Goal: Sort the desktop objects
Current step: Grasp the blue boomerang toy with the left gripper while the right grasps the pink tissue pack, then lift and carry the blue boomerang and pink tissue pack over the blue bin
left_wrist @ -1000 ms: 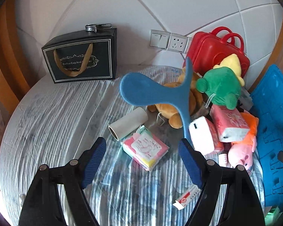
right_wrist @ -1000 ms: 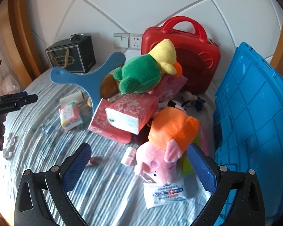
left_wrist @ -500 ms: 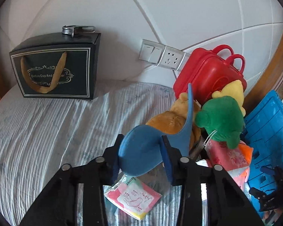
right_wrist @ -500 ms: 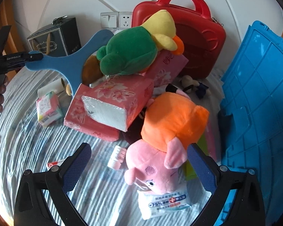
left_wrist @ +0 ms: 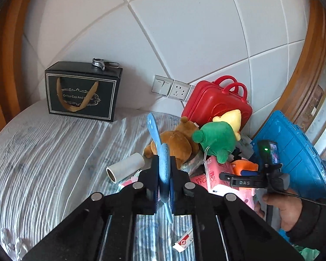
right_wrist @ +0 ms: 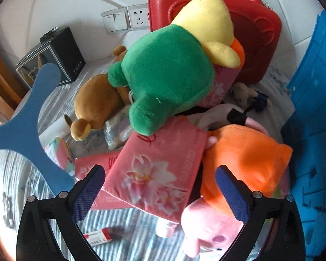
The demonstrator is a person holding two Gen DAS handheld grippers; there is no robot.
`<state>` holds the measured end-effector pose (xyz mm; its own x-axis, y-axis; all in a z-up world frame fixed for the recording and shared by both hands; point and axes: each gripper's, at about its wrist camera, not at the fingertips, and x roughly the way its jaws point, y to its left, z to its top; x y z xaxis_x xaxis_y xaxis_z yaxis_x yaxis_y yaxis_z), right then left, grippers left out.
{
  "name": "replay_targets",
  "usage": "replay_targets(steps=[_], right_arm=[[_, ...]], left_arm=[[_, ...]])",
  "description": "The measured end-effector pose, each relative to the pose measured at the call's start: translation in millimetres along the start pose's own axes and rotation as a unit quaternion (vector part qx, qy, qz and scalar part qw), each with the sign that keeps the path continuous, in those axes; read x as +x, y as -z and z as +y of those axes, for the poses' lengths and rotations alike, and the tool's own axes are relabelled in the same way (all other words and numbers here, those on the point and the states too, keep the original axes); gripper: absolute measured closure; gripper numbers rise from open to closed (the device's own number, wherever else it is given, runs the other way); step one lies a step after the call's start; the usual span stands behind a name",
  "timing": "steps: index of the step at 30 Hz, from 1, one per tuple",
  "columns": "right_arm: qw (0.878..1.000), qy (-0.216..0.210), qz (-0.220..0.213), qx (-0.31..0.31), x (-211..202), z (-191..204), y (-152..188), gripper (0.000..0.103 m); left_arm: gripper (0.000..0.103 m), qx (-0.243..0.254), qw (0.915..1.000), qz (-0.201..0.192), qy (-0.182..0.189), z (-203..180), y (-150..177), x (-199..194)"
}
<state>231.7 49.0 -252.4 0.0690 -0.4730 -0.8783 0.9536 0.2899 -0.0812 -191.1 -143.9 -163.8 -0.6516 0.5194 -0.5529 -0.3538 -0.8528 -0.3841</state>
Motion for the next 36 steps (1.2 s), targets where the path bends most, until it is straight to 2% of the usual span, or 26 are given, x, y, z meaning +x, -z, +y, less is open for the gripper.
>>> replay_targets(steps=[4,7,8,9,16,21,28,36], right_arm=[[0.999,0.028,0.033,0.013,24.8,6.5,0.2,0.0],[0.997,0.016,0.063,0.045,47.8,0.3,2.7,0.0],[0.996,0.008,0.07,0.053,51.4,-2.4,5.3,0.009],[0.996,0.007,0.069,0.054,50.4,-3.5,7.0,0.014],[0.998,-0.007,0.06,-0.002,7.6,12.4,41.3,0.019],[0.998,-0.023,0.057,-0.01,-23.8,11.9,67.6,0.018],[0.998,-0.029,0.049,-0.03,-66.4,10.9,92.9,0.018],[0.998,-0.043,0.016,-0.05,-129.1,1.1,112.3,0.018]], left_arm=[[0.096,-0.01,0.9999,-0.01,-0.001,6.7,10.4,-31.7],[0.096,-0.016,0.9997,-0.017,-0.002,10.1,16.1,-51.0],[0.096,-0.017,0.9997,-0.017,-0.005,10.8,17.6,-55.2],[0.096,-0.02,0.9997,-0.016,-0.005,12.5,19.1,-59.4],[0.096,-0.028,0.9996,-0.007,-0.005,15.9,30.9,-74.8],[0.096,-0.023,0.9997,-0.004,-0.003,10.0,35.4,-82.0],[0.096,-0.004,1.0,-0.002,-0.009,-10.3,36.1,-95.1],[0.096,0.023,0.9993,-0.003,-0.029,-46.1,32.6,-118.5]])
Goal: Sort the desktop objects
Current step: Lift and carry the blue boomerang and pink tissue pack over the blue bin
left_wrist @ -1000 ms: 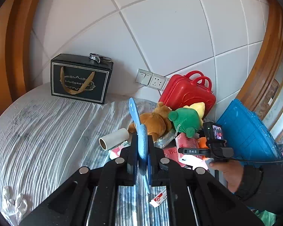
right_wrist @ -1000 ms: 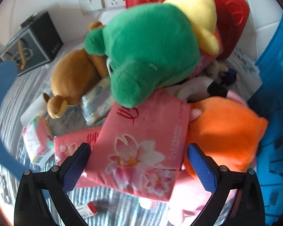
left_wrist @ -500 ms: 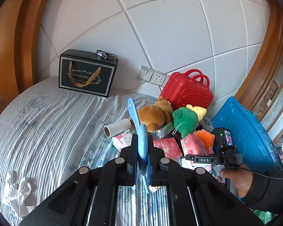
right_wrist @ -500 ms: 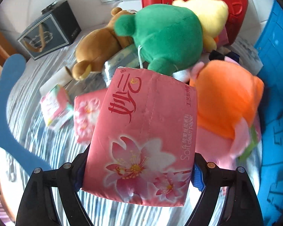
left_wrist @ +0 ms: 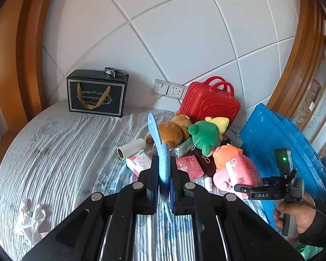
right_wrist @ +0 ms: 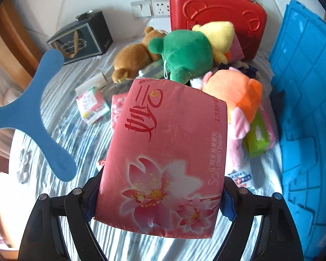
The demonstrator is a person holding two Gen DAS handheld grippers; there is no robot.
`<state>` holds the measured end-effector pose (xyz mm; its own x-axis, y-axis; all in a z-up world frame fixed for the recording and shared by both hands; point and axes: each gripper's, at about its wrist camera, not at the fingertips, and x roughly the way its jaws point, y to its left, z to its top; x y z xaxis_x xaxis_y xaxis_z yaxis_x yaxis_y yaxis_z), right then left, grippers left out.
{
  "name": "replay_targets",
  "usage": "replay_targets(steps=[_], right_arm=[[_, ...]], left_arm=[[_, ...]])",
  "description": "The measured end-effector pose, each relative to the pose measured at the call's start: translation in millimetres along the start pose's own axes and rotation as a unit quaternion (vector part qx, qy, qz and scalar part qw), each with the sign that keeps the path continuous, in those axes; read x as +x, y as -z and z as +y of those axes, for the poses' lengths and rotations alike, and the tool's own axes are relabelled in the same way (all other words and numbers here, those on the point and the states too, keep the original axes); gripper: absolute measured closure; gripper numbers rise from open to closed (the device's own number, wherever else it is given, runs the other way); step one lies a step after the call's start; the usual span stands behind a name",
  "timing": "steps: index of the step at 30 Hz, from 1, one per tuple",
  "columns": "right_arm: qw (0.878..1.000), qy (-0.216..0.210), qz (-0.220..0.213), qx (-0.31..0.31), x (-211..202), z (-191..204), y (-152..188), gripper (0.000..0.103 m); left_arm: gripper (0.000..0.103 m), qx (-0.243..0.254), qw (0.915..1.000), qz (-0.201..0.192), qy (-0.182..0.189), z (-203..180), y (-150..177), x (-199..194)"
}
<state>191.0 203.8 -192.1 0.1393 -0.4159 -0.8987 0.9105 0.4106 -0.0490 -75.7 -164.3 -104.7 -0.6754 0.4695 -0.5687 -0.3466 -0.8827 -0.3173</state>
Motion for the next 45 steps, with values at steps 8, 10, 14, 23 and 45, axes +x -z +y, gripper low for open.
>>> replay_targets(steps=[8,10,14,23,45], right_arm=[[0.999,-0.01,-0.038,-0.023,-63.0,-0.1,22.3,0.018],[0.998,-0.013,-0.048,-0.031,-76.2,0.7,27.8,0.018],[0.997,-0.025,-0.064,-0.033,-101.2,-4.1,36.8,0.018],[0.993,-0.065,-0.098,-0.025,-153.0,-22.4,53.3,0.018],[0.978,-0.078,-0.187,-0.053,-251.9,-99.6,49.9,0.018]], left_arm=[[0.096,0.016,0.9997,-0.007,-0.019,-32.0,-1.1,-30.5],[0.096,0.018,0.9994,-0.009,-0.027,-38.9,-0.7,-38.1],[0.096,0.021,0.9989,-0.013,-0.04,-52.6,-0.1,-52.9],[0.096,0.029,0.9973,-0.018,-0.065,-90.4,2.9,-75.5],[0.096,0.095,0.9936,-0.058,-0.018,-252.5,-21.1,-93.9]])
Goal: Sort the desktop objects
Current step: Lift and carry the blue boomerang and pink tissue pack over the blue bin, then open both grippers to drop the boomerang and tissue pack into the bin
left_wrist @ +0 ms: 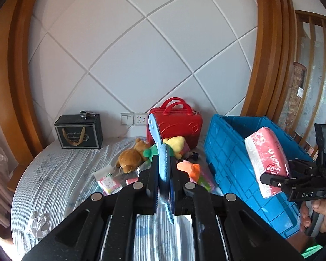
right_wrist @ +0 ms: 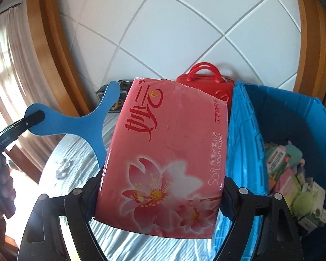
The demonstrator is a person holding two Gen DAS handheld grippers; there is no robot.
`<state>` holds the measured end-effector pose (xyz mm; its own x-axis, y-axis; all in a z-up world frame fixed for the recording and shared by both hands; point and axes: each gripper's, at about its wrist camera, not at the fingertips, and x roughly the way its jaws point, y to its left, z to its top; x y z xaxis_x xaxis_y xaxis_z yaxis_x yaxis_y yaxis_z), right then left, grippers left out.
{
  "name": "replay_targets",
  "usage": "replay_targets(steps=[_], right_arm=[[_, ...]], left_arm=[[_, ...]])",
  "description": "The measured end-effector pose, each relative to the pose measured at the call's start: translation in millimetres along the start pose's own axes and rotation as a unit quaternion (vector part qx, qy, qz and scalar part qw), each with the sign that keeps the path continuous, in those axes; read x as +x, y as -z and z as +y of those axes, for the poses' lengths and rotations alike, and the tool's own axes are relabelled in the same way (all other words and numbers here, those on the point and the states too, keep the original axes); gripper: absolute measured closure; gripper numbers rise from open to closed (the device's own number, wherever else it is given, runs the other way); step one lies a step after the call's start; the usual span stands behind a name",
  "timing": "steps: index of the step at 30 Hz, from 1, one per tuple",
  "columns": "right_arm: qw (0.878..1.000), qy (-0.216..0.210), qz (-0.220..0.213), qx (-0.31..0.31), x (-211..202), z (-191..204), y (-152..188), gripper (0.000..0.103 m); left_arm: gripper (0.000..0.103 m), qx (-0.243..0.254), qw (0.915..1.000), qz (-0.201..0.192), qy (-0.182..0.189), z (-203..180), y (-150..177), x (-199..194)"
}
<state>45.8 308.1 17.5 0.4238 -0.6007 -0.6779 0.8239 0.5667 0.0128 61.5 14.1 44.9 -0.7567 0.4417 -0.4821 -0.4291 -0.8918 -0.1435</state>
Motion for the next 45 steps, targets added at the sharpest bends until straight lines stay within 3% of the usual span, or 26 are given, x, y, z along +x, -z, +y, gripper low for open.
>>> replay_targets(steps=[11,17,24,36,42,43,44,45], right_arm=[[0.997,0.069,-0.038,0.024,-61.6,-82.6,-5.9,0.018],[0.99,0.116,-0.051,0.067,-92.8,-141.7,4.0,0.018],[0.979,0.16,-0.052,0.118,-122.8,-196.3,30.4,0.018],[0.969,0.183,-0.046,0.158,-132.4,-233.6,48.3,0.018],[0.967,0.194,-0.047,0.157,-132.0,-239.6,42.9,0.017],[0.966,0.2,-0.045,0.156,-131.1,-239.9,42.1,0.015],[0.964,0.211,-0.041,0.155,-129.5,-240.9,41.1,0.008],[0.962,0.221,-0.04,0.154,-127.9,-239.8,40.1,0.001]], left_arm=[[0.096,0.057,0.9929,-0.023,0.102,-128.5,-60.7,29.4],[0.096,0.096,0.9815,-0.029,0.163,-207.9,-88.8,45.6],[0.094,0.137,0.9689,-0.031,0.204,-284.5,-104.9,62.7],[0.094,0.159,0.9542,-0.053,0.248,-343.0,-130.3,72.1],[0.094,0.161,0.9461,-0.032,0.279,-358.1,-135.4,87.4],[0.087,0.167,0.949,-0.018,0.267,-359.8,-131.1,96.3],[0.074,0.167,0.953,0.003,0.253,-360.6,-126.5,108.0],[0.026,0.16,0.9567,0.028,0.242,-358.0,-122.1,120.0]])
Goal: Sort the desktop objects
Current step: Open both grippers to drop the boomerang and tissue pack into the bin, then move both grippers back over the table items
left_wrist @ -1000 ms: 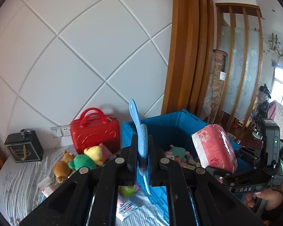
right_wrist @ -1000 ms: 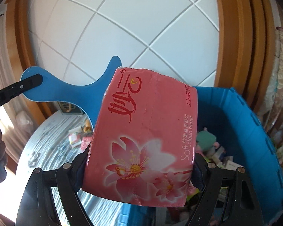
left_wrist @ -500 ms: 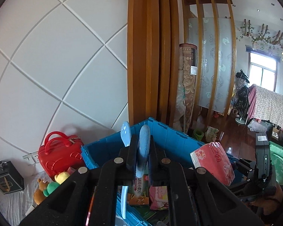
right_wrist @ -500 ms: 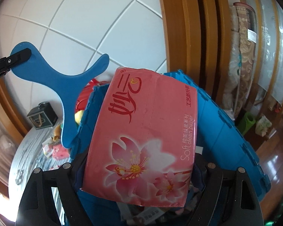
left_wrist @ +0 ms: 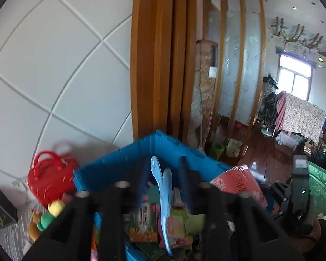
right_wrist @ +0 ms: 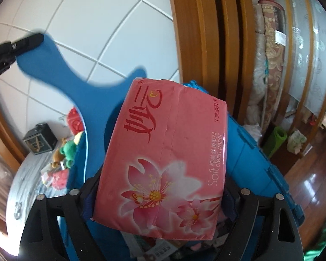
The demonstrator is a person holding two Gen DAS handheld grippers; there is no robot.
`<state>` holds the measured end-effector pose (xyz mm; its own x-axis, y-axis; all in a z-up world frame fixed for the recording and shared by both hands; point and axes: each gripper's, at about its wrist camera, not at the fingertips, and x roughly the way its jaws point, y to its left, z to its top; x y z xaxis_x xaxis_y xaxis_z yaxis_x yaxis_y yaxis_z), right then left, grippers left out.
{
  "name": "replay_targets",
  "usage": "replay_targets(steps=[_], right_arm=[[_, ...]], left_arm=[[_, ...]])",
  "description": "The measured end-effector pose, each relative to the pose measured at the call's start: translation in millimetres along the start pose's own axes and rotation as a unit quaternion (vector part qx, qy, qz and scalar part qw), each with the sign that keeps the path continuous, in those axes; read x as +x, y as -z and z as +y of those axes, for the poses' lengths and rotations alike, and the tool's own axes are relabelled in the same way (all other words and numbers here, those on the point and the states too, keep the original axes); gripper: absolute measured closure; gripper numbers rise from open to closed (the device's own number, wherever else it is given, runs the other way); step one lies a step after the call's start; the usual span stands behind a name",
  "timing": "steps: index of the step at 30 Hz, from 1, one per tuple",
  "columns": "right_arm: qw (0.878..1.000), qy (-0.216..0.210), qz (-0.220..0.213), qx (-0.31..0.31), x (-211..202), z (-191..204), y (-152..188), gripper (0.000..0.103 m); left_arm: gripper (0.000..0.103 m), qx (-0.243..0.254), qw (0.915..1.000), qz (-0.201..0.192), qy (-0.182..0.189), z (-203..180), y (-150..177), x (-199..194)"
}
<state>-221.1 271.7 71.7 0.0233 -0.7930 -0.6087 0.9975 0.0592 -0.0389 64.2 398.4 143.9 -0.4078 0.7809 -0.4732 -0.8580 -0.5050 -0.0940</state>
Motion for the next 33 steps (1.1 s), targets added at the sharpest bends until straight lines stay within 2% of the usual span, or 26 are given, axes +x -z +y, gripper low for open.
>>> replay_targets(steps=[1,3,7,14,18,24,28,33], right_arm=[[1.0,0.005,-0.005,0.002,-0.4,-0.8,-0.5,0.0],[1.0,-0.002,-0.006,0.005,0.7,-2.0,-1.8,0.0],[1.0,-0.016,-0.003,-0.003,3.9,7.9,-5.2,0.0],[0.997,-0.07,0.007,-0.044,3.8,67.4,-5.0,0.0],[0.992,-0.103,0.011,-0.072,2.6,113.7,-2.9,0.0],[0.984,-0.141,0.02,-0.109,-1.9,179.1,4.5,0.0],[0.98,-0.151,0.029,-0.125,-5.3,217.6,12.2,0.0],[0.977,-0.153,0.039,-0.144,-11.8,258.4,26.8,0.0]], left_arm=[[0.003,-0.016,0.9998,0.011,-0.01,7.0,6.4,3.9],[0.003,-0.034,0.9992,0.005,-0.022,19.7,17.8,-2.2],[0.003,-0.032,0.9961,0.002,-0.082,39.0,39.8,-26.1],[0.003,-0.072,0.9799,0.016,-0.186,78.4,89.2,-82.6],[0.003,-0.098,0.9725,0.018,-0.211,100.2,113.4,-117.9],[0.003,-0.136,0.9539,0.031,-0.266,129.3,144.4,-162.7],[0.003,-0.148,0.943,0.044,-0.295,146.5,162.5,-184.8],[0.003,-0.169,0.9351,0.053,-0.307,166.1,183.5,-207.4]])
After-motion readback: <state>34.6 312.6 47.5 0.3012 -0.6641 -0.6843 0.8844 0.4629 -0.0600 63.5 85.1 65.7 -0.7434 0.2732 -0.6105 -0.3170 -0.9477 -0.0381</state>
